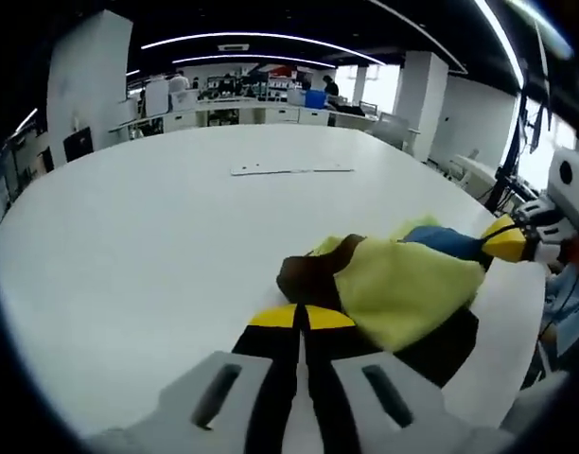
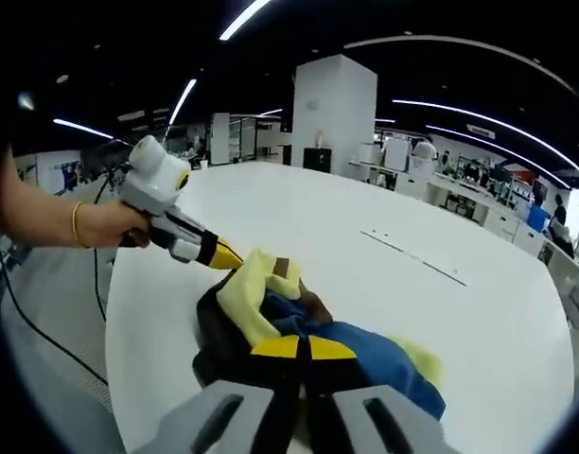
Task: Fold the garment on the visible template until the final outline fits inside the template.
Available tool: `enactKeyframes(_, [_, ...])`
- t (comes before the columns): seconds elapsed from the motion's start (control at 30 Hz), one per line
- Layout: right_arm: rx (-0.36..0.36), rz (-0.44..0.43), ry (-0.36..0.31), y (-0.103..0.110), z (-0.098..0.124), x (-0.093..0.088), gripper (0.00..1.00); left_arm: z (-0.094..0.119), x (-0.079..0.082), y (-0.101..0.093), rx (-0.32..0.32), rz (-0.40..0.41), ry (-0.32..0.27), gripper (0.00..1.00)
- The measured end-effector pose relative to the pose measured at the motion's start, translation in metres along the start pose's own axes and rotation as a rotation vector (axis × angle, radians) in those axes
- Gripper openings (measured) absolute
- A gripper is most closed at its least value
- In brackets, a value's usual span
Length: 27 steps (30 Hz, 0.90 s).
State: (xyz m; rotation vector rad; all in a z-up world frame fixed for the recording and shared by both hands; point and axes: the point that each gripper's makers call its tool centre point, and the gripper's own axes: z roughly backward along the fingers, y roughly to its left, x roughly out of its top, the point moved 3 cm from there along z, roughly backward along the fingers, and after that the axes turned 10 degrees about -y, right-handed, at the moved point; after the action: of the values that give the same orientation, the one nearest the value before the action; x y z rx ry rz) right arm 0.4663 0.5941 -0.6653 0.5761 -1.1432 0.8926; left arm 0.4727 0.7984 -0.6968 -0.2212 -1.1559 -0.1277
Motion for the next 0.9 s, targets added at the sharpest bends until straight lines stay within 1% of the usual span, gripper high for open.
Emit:
enactKeyframes(0.1, [-0.013,-0.012,-0.010,-0.003,0.005,0.004,0.00,0.004,0.012,0.001,0.009,-0.009,-0.031,0.00])
enactKeyframes(0.13, [-0.027,-0.014,-0.021,-0.006,0.008,0.008,0.00,0.006,0.016,0.002,0.012,-0.018,-0.041,0.00])
enactKeyframes(0.27, [-0.069,-0.005,-0.055,-0.018,0.018,0.023,0.00,0.013,0.044,0.007,0.035,-0.058,-0.118,0.00])
enactKeyframes(0.37, [-0.105,-0.004,-0.081,-0.032,0.026,0.034,0.00,0.015,0.065,0.010,0.031,-0.023,-0.178,0.00])
enactKeyframes(0.5, [-0.148,-0.023,-0.114,-0.049,0.034,0.046,0.00,0.014,0.081,0.010,0.024,-0.023,-0.213,0.00])
enactKeyframes(0.63, [-0.188,-0.042,-0.146,-0.069,0.042,0.056,0.00,0.008,0.098,0.004,-0.002,-0.003,-0.252,0.00])
enactKeyframes(0.7, [-0.212,-0.068,-0.170,-0.082,0.046,0.062,0.00,0.004,0.106,0.000,-0.035,0.036,-0.284,0.00])
enactKeyframes(0.77, [-0.252,-0.088,-0.193,-0.099,0.051,0.068,0.00,-0.001,0.115,-0.006,-0.082,0.063,-0.315,0.00])
enactKeyframes(0.87, [-0.318,-0.126,-0.240,-0.127,0.060,0.078,0.00,-0.011,0.120,-0.008,-0.109,0.063,-0.322,0.00])
enactKeyframes(0.9, [-0.334,-0.134,-0.245,-0.134,0.062,0.080,0.00,-0.014,0.120,-0.008,-0.108,0.065,-0.322,0.00])
